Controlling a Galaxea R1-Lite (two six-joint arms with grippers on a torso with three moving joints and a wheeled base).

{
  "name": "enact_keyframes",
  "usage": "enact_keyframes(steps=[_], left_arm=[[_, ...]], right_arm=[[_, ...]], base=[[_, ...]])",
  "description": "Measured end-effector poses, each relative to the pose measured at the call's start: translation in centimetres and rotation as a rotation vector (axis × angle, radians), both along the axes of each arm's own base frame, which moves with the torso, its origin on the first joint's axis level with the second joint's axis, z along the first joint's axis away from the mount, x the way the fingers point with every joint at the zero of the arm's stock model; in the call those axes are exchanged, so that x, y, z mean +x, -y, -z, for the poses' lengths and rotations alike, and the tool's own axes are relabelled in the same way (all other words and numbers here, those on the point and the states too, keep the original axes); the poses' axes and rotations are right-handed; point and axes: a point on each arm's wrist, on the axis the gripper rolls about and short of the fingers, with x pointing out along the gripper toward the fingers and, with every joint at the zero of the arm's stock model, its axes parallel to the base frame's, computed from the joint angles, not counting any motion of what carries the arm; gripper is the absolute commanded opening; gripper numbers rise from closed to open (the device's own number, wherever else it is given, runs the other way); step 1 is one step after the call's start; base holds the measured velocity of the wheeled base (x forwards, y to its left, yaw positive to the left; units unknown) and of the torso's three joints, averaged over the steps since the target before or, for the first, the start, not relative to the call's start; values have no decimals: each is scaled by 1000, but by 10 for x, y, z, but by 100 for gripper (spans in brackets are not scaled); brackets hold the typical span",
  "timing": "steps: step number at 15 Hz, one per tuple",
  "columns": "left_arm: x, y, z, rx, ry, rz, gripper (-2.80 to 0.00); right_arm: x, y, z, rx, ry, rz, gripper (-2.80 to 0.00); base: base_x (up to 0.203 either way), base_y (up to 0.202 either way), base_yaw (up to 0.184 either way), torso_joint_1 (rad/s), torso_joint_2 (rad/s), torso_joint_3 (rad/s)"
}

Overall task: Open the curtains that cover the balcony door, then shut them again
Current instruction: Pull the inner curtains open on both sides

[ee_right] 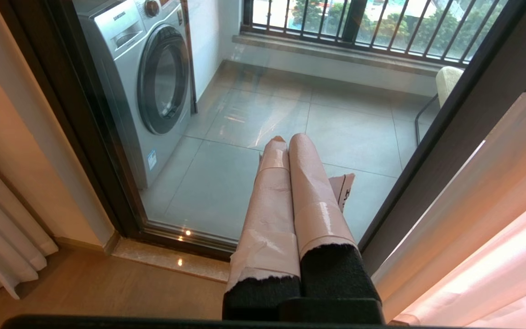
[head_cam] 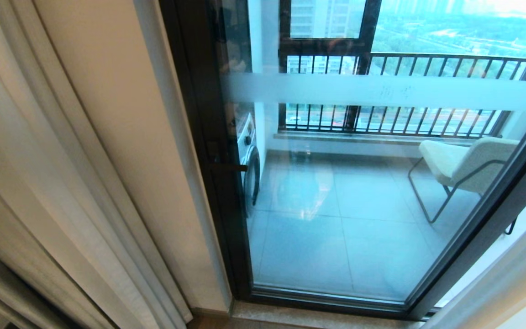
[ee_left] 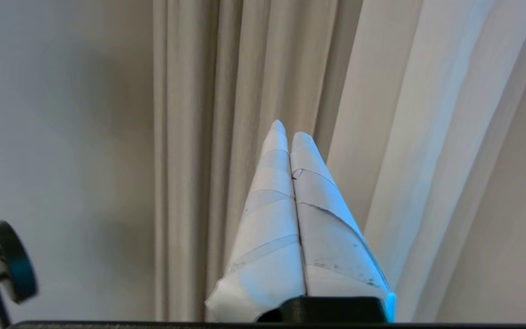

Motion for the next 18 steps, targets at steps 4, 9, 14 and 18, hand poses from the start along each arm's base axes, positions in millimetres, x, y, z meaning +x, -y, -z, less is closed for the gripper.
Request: enact_keyframes(steps=[4,9,14,18], left_arm=[[-3,3,2,2,2,3,-280],[-7,9,19,-18,-36,27,-280],[-10,40,52,60,-169,323,-280],[-32,69,102,131,-278,615,-280]], right_arm=[[0,0,0,0,0,-1,-280],[0,0,0,0,0,-1,-280],[0,0,0,0,0,0,-280],[0,0,0,0,0,0,-280]], base=[[0,0,0,0,0,0],[0,0,0,0,0,0],[0,0,0,0,0,0],[0,0,0,0,0,0]])
